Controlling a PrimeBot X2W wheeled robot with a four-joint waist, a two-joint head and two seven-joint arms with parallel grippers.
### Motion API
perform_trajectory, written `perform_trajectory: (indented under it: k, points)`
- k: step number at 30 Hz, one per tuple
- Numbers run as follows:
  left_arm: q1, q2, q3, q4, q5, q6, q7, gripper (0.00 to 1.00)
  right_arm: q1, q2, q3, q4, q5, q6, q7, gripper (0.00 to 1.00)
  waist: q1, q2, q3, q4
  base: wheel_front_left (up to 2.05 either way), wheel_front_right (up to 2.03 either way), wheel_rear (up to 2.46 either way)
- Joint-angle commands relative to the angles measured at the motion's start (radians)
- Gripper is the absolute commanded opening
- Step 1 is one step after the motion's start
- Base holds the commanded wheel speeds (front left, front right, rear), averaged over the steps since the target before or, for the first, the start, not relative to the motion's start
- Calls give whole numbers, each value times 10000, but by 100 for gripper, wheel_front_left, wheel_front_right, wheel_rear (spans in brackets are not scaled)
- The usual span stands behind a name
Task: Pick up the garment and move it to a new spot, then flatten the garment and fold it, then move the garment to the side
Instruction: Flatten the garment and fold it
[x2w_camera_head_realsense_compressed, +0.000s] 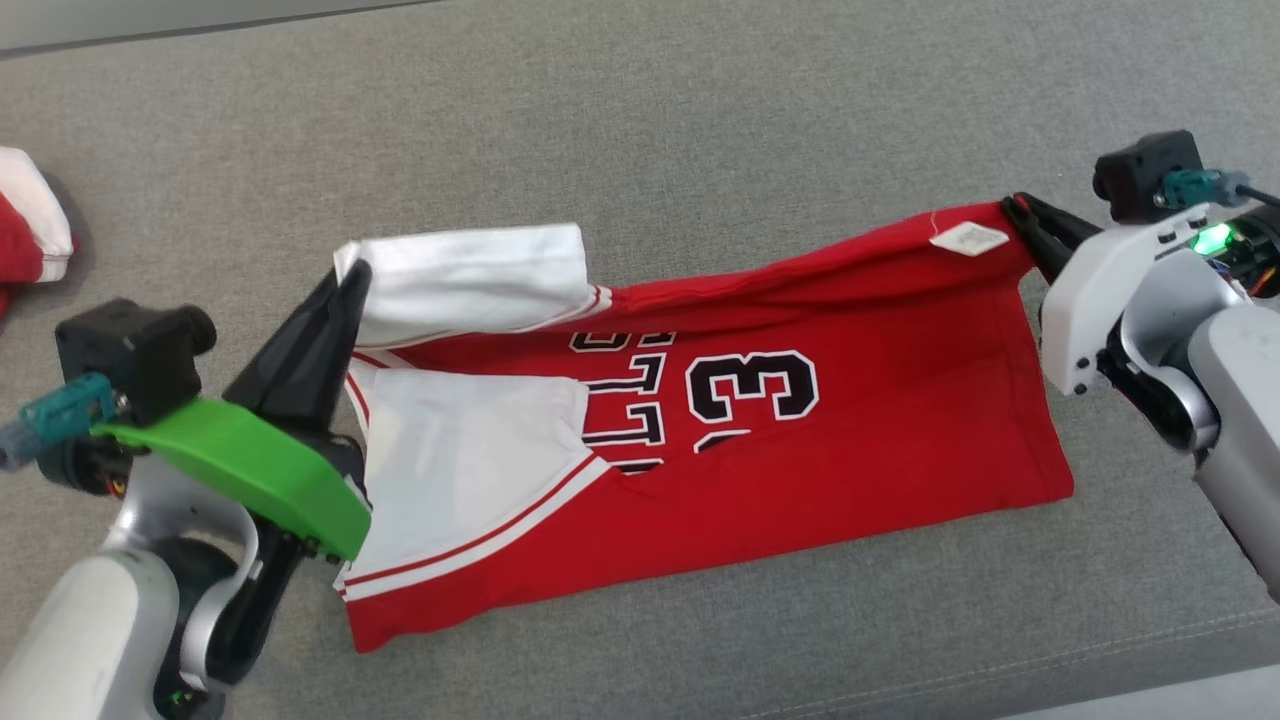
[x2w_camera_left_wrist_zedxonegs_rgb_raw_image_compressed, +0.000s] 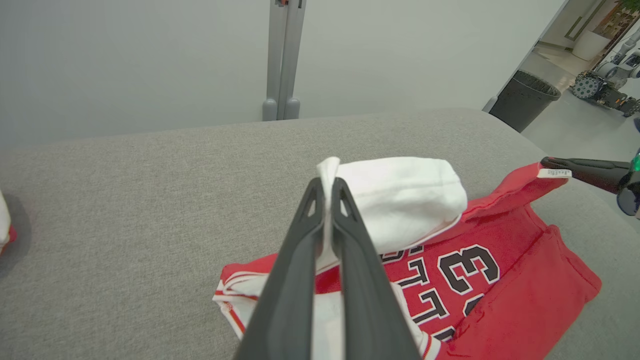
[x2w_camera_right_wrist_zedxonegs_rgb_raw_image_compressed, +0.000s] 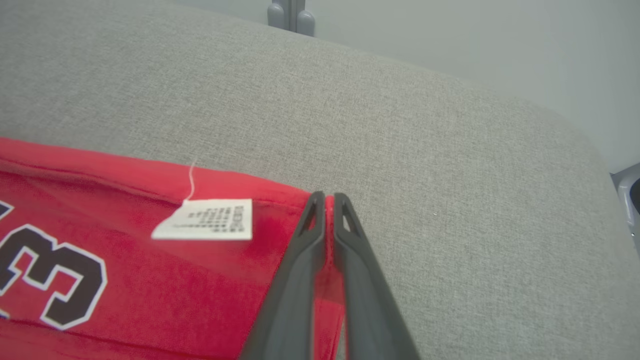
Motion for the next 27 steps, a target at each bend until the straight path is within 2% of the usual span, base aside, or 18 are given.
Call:
perform_trajectory:
  k: [1,7,15,16,17,18,19,20,21,22,25,27]
  points:
    - [471,-65,27,-132,-142,145,-147,0,390,-181,-97,-207,-22,-8,-92,0,1,0,-225,179,0,0,0]
    - [1886,-509,-86,-56,-325,412,-808,0,1630,-303,-582,-929,-207,-8,-221,0,1,0,-363,294,0,0,0]
    - [2775,-1333,-251,1254,-473,464,-1944,0,2945,-80,-1323,-1242,-984,-8,-793,0,1,0,-489,316,0,0,0]
    - [2865,-1437,-251,1456,-516,463,-2089,0,3131,-27,-1415,-1245,-1130,-8,-918,21,1,0,-529,298,0,0,0]
    - [2934,-1496,-267,1593,-532,456,-2177,0,3291,42,-1458,-1244,-1236,-8,-1010,31,1,0,-568,284,0,0,0]
    - [3041,-1547,-293,1714,-536,448,-2280,7,3482,127,-1560,-1220,-1375,-8,-1141,46,1,0,-619,266,0,0,0]
    - [3125,-1575,-318,1794,-518,425,-2365,13,3611,181,-1705,-1198,-1521,-8,-1302,76,1,0,-665,256,0,0,0]
    - [3237,-1617,-331,1859,-490,432,-2478,33,3786,229,-1893,-1183,-1749,-8,-1521,100,1,0,-716,257,0,0,0]
    - [3326,-1626,-353,1888,-447,437,-2567,48,3940,279,-2047,-1155,-1941,-8,-1698,100,1,0,-775,255,0,0,0]
    - [3456,-1618,-397,1900,-380,447,-2653,100,4173,389,-2228,-1137,-2174,-8,-1883,100,1,0,-836,257,0,0,0]
    - [3760,-1695,-425,1739,-272,583,-2890,100,4794,646,-2741,-1101,-2489,-8,-2206,100,1,0,-1028,285,0,0,0]
    - [3992,-1660,-445,1492,44,791,-3214,100,5443,971,-3488,-1213,-2599,-11,-2272,100,1,0,-1253,348,0,0,0]
